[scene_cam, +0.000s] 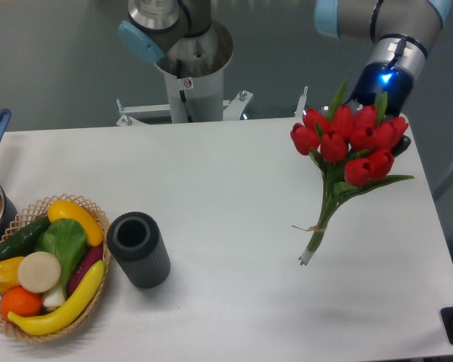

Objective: Place the flowers on the table
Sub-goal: 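Hold the red tulip bouquet and lift it slightly above the table, then swing the held tulips toward the black cup and lower them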

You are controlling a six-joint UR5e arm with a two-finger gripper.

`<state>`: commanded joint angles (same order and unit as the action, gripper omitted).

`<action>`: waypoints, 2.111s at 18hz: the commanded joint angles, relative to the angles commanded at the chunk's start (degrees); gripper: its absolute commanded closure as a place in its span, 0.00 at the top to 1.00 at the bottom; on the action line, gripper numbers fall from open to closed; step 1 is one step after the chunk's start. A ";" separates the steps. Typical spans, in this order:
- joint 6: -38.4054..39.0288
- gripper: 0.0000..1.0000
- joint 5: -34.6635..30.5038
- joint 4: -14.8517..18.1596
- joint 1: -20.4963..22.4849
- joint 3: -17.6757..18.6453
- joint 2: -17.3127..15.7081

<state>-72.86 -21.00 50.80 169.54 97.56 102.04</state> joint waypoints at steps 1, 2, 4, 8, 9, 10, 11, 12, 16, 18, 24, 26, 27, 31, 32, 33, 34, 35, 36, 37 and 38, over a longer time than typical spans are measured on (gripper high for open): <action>0.00 0.37 -0.44 0.00 0.00 0.09 0.00; 0.00 0.37 -1.58 0.00 -0.09 0.17 -0.09; 0.52 0.37 -4.65 0.26 -0.35 -0.52 -0.44; 1.49 0.37 -6.86 0.44 -0.53 0.17 -1.40; 1.49 0.37 -7.64 0.44 -0.53 0.18 -1.67; 1.49 0.37 -8.87 0.53 -0.53 0.18 -2.11; 1.49 0.37 -10.36 0.53 -0.53 0.26 -2.55; 1.49 0.37 -11.86 0.61 -0.53 0.35 -2.98; 1.49 0.37 -17.04 0.62 -1.67 0.44 -3.43; 1.41 0.37 -18.81 0.62 -2.46 0.44 -3.34; 0.79 0.37 -29.87 0.62 -6.41 0.18 -3.08; 0.62 0.37 -32.43 0.62 -7.56 0.09 -2.73; 0.62 0.37 -34.00 0.62 -7.99 0.00 -2.46; -1.49 0.37 -41.56 0.62 -10.98 0.17 -1.24; -1.93 0.37 -44.01 0.62 -11.68 0.18 -0.80; -1.93 0.37 -46.39 0.62 -12.82 0.18 -0.53; -1.93 0.37 -48.85 0.62 -13.88 0.09 0.25; -2.02 0.37 -51.31 0.70 -14.84 -0.17 0.87; -2.02 0.37 -53.68 0.70 -15.90 -0.35 1.75; -2.02 0.37 -55.80 0.70 -17.04 -0.70 2.89; -2.02 0.37 -57.90 0.70 -18.01 -0.88 3.94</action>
<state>-74.88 -78.90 51.50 151.53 96.68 105.99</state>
